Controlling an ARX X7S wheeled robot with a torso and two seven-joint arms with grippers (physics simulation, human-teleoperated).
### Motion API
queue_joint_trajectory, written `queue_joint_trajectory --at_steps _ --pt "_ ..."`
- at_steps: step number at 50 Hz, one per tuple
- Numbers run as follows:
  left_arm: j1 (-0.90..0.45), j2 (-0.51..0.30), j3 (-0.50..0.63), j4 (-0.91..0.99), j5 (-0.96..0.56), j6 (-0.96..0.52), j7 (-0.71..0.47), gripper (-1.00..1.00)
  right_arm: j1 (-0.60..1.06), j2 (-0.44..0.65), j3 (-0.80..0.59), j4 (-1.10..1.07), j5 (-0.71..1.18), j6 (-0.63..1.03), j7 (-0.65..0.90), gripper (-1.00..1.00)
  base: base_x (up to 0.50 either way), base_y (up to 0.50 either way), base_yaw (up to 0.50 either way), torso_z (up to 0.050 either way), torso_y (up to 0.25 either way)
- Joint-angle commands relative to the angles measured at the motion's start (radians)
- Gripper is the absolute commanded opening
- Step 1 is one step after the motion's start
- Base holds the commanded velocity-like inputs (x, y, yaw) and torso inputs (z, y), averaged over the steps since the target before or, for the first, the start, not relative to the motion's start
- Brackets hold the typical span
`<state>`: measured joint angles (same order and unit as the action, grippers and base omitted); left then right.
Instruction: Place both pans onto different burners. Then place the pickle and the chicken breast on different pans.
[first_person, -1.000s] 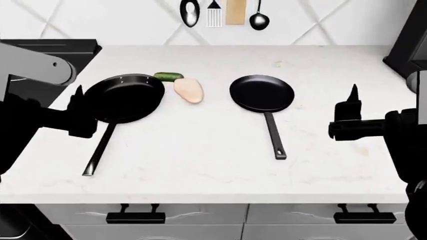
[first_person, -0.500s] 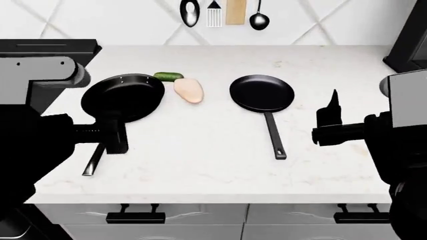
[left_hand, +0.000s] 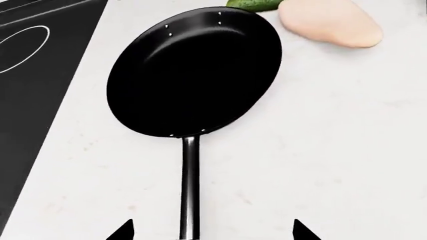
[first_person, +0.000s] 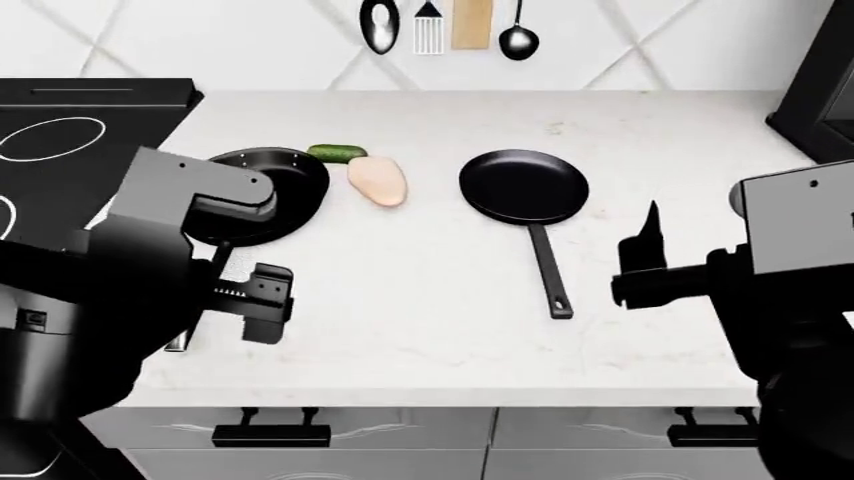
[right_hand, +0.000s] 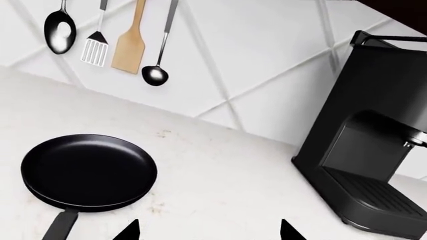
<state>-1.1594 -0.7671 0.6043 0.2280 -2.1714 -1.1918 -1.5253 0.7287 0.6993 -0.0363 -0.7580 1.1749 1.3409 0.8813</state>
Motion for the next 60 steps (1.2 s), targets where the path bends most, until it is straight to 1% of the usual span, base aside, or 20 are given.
queue_joint_trajectory --at_steps 1,5,14,23,30,39,48,60 --pt "-0.083 0.0 0.135 -0.046 0.029 -0.021 -0.008 1.0 -0.036 0.012 -0.035 0.005 -0.058 -0.049 -0.035 1.0 0.0 0.0 0.0 0.0 0.0" --pt "-0.069 0.0 0.135 -0.052 0.069 -0.016 0.028 1.0 -0.038 0.014 -0.043 0.008 -0.066 -0.057 -0.039 1.0 0.0 0.0 0.0 0.0 0.0" --pt "0.046 -0.02 0.064 -0.032 0.21 0.048 0.193 1.0 -0.016 0.003 -0.072 0.017 -0.067 -0.045 -0.032 1.0 0.0 0.0 0.0 0.0 0.0" --pt "0.142 -0.031 0.024 -0.035 0.328 0.12 0.319 1.0 -0.028 0.002 -0.111 0.03 -0.108 -0.075 -0.053 1.0 0.0 0.0 0.0 0.0 0.0" --pt "0.181 -0.042 0.01 -0.036 0.366 0.153 0.359 1.0 -0.041 0.003 -0.126 0.039 -0.13 -0.098 -0.065 1.0 0.0 0.0 0.0 0.0 0.0" --pt "0.209 -0.057 0.007 -0.043 0.4 0.173 0.381 1.0 -0.058 0.006 -0.13 0.043 -0.14 -0.118 -0.07 1.0 0.0 0.0 0.0 0.0 0.0" --pt "0.211 -0.062 0.023 -0.074 0.455 0.172 0.398 1.0 -0.082 0.015 -0.139 0.054 -0.167 -0.152 -0.088 1.0 0.0 0.0 0.0 0.0 0.0" --pt "0.157 -0.04 0.079 -0.111 0.495 0.108 0.366 1.0 -0.093 0.019 -0.147 0.061 -0.179 -0.17 -0.095 1.0 0.0 0.0 0.0 0.0 0.0"
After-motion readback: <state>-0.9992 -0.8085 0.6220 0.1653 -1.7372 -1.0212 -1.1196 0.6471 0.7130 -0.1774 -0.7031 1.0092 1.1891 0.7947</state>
